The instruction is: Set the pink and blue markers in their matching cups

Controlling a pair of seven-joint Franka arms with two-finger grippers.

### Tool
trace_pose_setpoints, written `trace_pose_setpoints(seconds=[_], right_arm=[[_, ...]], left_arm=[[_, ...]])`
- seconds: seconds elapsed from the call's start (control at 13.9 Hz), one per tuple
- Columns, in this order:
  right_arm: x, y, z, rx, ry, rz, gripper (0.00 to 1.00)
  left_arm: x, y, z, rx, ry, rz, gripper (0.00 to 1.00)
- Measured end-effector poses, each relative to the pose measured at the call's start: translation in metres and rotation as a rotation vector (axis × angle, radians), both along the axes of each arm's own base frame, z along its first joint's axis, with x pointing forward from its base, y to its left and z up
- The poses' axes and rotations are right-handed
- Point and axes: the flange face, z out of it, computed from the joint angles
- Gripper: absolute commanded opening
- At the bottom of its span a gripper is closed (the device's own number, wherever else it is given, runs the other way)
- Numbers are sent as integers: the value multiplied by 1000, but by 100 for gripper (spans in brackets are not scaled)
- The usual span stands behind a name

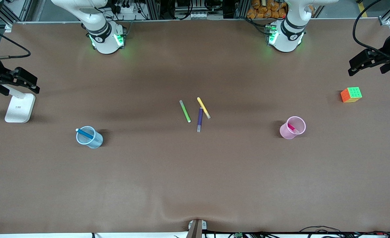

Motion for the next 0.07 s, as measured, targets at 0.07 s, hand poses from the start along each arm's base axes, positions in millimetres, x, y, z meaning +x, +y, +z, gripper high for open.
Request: trace_pose_setpoints(seconds=[0.07], right_arm=[[0, 0, 0, 0, 0, 0, 100]], left_arm=[[0, 0, 0, 0, 0, 0, 100]])
